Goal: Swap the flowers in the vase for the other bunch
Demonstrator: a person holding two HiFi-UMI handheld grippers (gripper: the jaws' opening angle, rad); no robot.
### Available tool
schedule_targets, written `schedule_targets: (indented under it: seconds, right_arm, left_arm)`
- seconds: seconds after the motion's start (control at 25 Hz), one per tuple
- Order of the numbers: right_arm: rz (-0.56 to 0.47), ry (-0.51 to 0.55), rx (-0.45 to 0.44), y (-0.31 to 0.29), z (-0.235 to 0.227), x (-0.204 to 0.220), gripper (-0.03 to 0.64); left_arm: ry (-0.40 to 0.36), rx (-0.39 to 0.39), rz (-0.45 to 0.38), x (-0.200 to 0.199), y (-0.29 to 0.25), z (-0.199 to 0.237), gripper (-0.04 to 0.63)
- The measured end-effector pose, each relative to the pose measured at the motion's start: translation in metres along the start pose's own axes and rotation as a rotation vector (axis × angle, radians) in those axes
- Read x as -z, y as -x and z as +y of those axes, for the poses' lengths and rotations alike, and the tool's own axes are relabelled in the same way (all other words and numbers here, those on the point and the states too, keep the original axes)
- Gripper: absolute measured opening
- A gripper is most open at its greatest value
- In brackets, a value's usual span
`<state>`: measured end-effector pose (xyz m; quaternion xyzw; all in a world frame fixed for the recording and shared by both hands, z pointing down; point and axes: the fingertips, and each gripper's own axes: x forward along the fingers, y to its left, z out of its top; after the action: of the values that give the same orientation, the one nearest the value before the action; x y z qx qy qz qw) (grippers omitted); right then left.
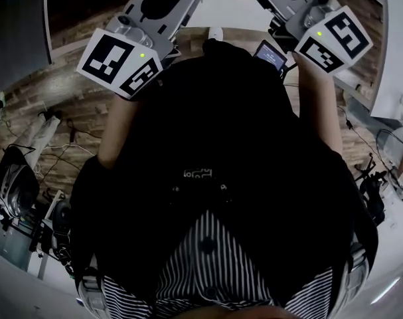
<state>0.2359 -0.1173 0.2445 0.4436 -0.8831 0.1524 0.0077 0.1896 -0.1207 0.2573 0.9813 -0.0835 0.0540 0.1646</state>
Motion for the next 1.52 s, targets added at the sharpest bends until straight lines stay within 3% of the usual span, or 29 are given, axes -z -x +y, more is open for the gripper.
schedule_targets:
  seconds: [0.36,0.64,0.84,1.24,1.52]
  right_arm:
    - [-0.009,-0.025,-0.067,-0.003,-0.015,-0.004,0.003]
    - [-0.004,-0.051,-0.098,-0.005,-0.019,-0.002,0.003]
    - [-0.024,-0.074,-0.110,-0.006,-0.041,-0.006,0.003]
    - [-0.074,-0.065,0.041,0.011,-0.075,-0.023,0.003]
    - [-0.101,-0.093,0.159,0.022,-0.069,-0.017,0.003]
  left_arm:
    - [-0.010,-0.042,0.032,-0.008,-0.009,-0.002,0.006]
    - [0.032,-0.077,0.077,0.004,0.003,-0.007,0.006]
    - [0.028,-0.074,0.095,-0.003,-0.022,-0.001,0.006]
    - [-0.024,0.075,0.086,-0.027,-0.060,0.014,0.006]
    - [-0.025,0.131,0.069,-0.031,-0.049,0.021,0.006]
